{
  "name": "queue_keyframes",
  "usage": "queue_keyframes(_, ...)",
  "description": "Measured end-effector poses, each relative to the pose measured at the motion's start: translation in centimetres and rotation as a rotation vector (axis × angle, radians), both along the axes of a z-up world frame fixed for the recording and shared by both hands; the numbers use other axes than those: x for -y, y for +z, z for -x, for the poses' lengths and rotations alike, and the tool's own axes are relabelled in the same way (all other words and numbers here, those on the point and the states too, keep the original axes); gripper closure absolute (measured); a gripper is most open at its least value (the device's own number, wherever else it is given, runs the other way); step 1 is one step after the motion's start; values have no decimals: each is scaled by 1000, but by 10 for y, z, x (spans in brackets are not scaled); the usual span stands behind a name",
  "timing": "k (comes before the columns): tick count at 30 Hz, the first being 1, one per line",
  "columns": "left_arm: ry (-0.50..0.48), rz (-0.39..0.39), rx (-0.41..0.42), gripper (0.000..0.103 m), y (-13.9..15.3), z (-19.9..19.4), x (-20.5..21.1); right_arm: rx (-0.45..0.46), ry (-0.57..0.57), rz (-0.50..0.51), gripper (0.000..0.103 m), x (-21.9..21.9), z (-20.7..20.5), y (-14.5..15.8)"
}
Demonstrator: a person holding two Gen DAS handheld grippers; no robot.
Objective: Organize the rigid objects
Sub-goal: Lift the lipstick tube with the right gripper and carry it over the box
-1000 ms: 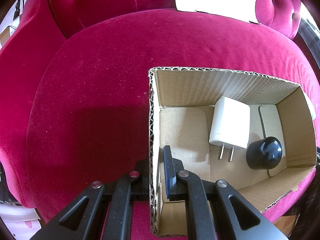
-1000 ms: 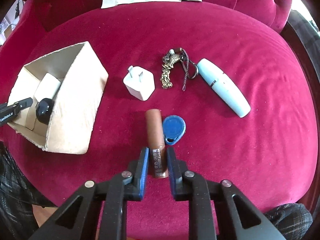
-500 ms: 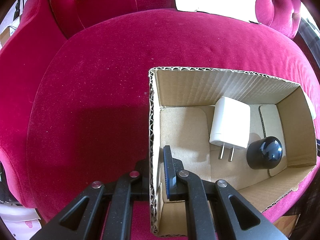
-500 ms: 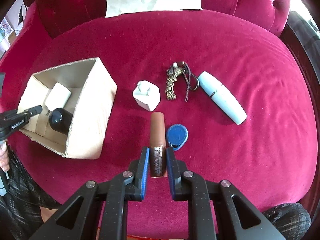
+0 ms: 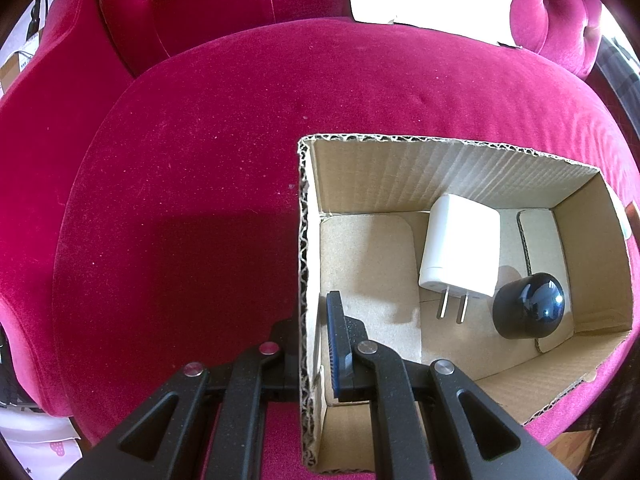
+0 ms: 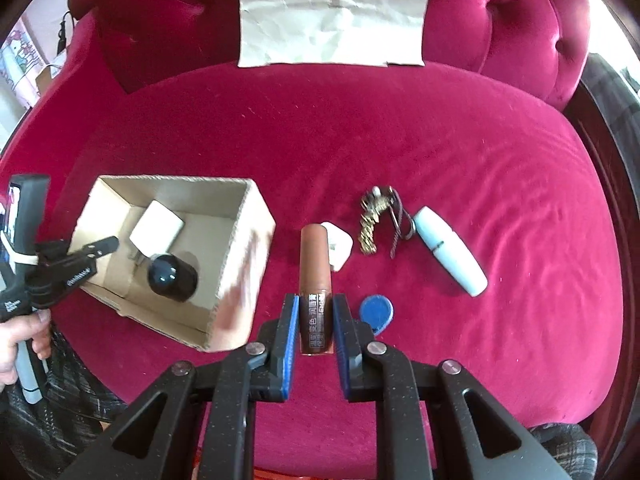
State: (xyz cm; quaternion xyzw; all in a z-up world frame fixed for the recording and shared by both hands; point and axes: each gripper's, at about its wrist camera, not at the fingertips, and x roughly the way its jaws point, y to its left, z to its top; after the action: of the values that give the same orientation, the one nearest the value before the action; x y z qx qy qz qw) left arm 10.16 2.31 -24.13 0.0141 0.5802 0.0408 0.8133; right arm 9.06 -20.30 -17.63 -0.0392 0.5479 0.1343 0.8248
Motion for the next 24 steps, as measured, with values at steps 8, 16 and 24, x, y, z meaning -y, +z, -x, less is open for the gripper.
queue_keyframes(8, -1, 2, 2, 95, 0, 1, -1, 29, 39, -11, 86, -26, -6, 18)
queue_keyframes(16, -1, 2, 2, 95, 0, 1, -1, 34, 108, -24, 86, -60, -11, 15)
queue_keyframes(24, 1, 2, 3, 95, 0, 1, -1, 16, 195, -26, 86, -100, -8, 9)
